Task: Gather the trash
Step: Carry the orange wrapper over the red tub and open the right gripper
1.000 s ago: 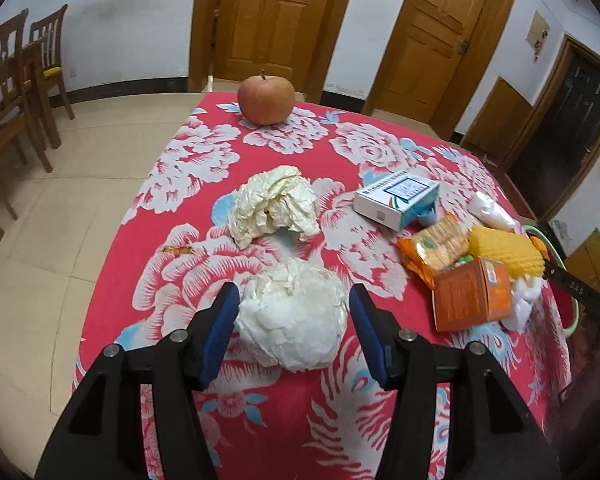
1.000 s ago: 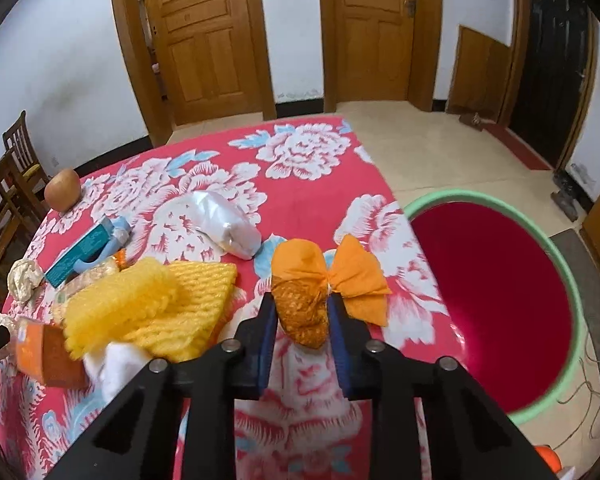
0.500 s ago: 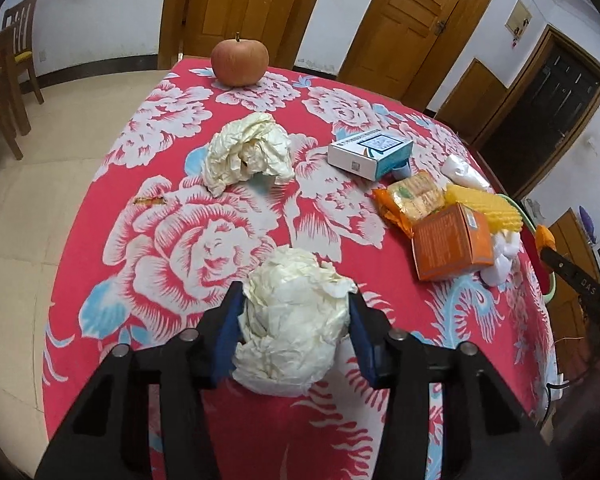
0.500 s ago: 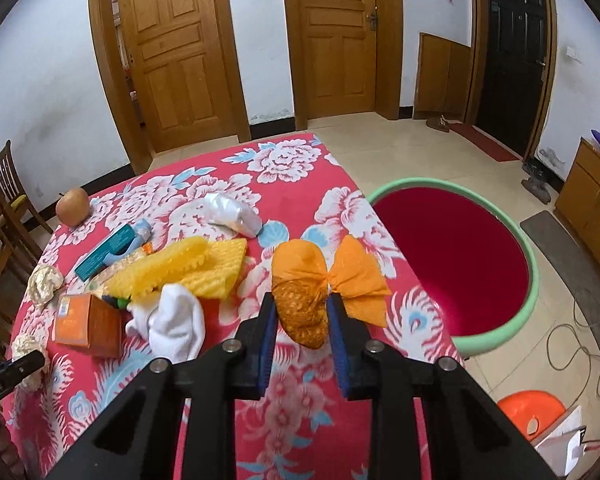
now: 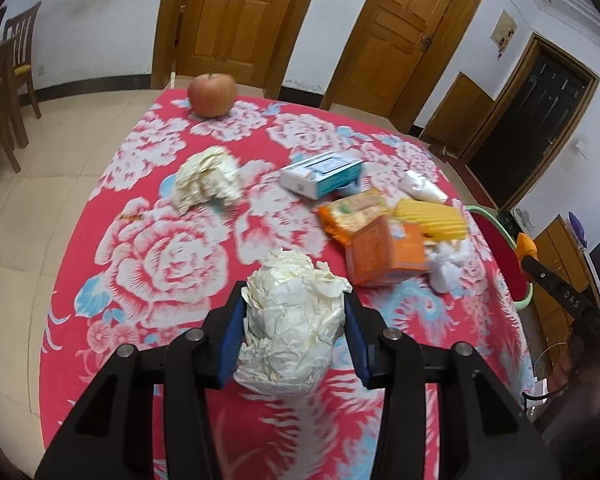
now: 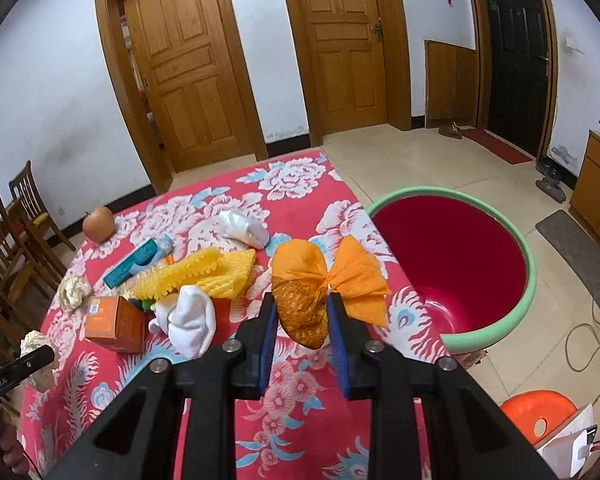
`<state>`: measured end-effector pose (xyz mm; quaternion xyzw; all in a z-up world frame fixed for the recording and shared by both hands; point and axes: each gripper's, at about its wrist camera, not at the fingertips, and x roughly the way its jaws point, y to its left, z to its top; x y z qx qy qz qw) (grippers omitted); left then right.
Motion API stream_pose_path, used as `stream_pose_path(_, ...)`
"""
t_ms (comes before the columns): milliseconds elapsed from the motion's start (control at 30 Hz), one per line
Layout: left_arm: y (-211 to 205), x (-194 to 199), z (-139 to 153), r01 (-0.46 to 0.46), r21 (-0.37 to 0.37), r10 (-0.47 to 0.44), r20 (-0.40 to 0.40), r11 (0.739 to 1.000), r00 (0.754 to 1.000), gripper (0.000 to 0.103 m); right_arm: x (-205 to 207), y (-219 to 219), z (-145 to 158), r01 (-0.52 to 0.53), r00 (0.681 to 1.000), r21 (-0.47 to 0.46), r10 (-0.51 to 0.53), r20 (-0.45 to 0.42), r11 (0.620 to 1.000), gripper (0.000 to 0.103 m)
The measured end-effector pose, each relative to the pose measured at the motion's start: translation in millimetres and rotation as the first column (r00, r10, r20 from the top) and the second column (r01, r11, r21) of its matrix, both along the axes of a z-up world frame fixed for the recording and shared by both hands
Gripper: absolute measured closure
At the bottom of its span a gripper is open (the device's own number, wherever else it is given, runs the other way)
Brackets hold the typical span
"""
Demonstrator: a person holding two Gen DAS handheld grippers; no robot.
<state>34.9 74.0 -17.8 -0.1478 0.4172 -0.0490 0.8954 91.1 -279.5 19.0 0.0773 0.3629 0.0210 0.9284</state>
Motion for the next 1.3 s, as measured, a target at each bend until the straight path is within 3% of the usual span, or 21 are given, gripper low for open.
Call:
stream_pose_path(267,-47.8,7.0,33.0,0.067,0.027,-0.069,0.055,0.997,0.996,0.057,-0.8,-41.7,1.9,0.063,0.998,0.084,-0.063,-0.001,0.994,0.076)
stream_pose_path(533,-116.1,30.7,57.9,0.199,0.048,-0.203,0.109,0.979,0.973,0.057,0.7,-88.0,-2.3,0.136,0.991,0.117,-0.136,-0.011,0.984,0.076)
stream_pose_path(1033,-219.2,84.8,46.6,0.336,0.087,-0.342,0.072,0.938,0.937,0.058,26.9,-140.2,-34.2,0.241,0.970,0.209,-0.235,-0.055,0.948,0.072)
stream_pose_path(1133,-235.2,95.8,44.5,0.353,0.089,-0.360,0.070,0.931,0.930,0.058,30.8,-145.9,-39.0,0.246,0.969,0.231,-0.239,-0.061,0.941,0.065)
stream_pose_path(1200,-245.1,102.2,43.0,0.360,0.091,-0.366,0.067,0.928,0.928,0.058,31.1,-149.6,-38.8,0.249,0.968,0.243,-0.242,-0.058,0.938,0.049)
stream_pose_path(1300,-257.5,110.3,39.9,0.370,0.100,-0.377,0.065,0.924,0.924,0.057,29.4,-155.7,-38.5,0.269,0.963,0.261,-0.265,-0.054,0.927,0.046)
